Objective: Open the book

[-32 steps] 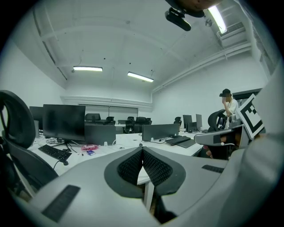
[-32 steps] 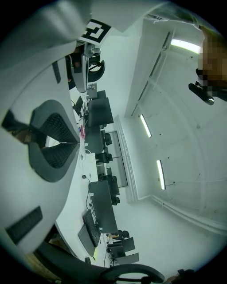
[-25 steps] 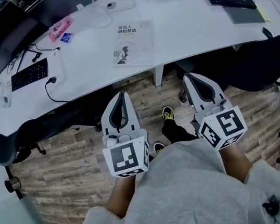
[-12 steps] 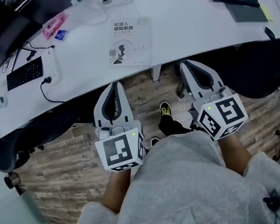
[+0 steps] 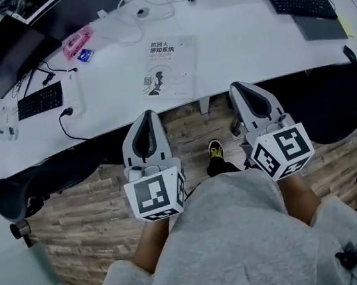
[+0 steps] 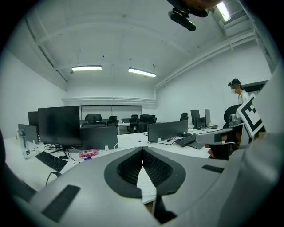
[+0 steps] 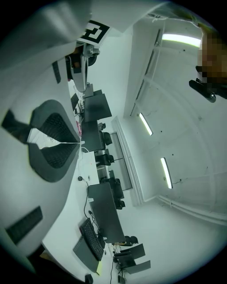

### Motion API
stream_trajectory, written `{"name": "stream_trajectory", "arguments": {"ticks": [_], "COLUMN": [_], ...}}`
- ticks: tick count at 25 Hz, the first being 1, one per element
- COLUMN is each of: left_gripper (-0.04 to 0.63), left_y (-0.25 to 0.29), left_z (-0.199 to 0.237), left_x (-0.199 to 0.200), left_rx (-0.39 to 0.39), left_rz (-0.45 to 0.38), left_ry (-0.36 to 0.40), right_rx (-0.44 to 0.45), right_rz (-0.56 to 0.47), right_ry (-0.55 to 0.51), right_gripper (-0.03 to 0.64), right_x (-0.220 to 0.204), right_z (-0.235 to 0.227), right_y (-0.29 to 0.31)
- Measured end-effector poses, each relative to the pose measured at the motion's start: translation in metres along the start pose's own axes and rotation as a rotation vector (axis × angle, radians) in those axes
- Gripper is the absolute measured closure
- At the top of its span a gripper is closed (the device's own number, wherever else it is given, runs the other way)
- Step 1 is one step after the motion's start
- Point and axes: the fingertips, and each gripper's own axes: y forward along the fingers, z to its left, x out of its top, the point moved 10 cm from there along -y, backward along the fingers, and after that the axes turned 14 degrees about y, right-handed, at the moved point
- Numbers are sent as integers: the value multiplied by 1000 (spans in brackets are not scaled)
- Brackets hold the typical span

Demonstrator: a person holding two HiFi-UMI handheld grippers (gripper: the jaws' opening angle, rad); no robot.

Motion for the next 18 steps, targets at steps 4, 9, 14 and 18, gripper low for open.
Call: {"name": "stream_trajectory", "arguments": {"ticks": [4, 9, 14, 18], "left_gripper": [586, 586, 586, 586], "left_y": [9, 18, 22, 27], "left_z": [-6, -10, -12, -16], "left_x": [6, 10, 13, 18], "left_rx": [14, 35, 49, 46], "left_rz": [4, 4, 10, 9], "left_ry": [6, 10, 14, 21], "right_rx": [10, 16, 23, 36], "right_rz": [-8, -8, -9, -12], "right_ry": [13, 17, 28, 32], "right_gripper": [591, 591, 591, 591], "right_x": [6, 11, 14, 16], "right_z": [-13, -28, -34, -38], "right_y": [4, 11, 11, 14]}}
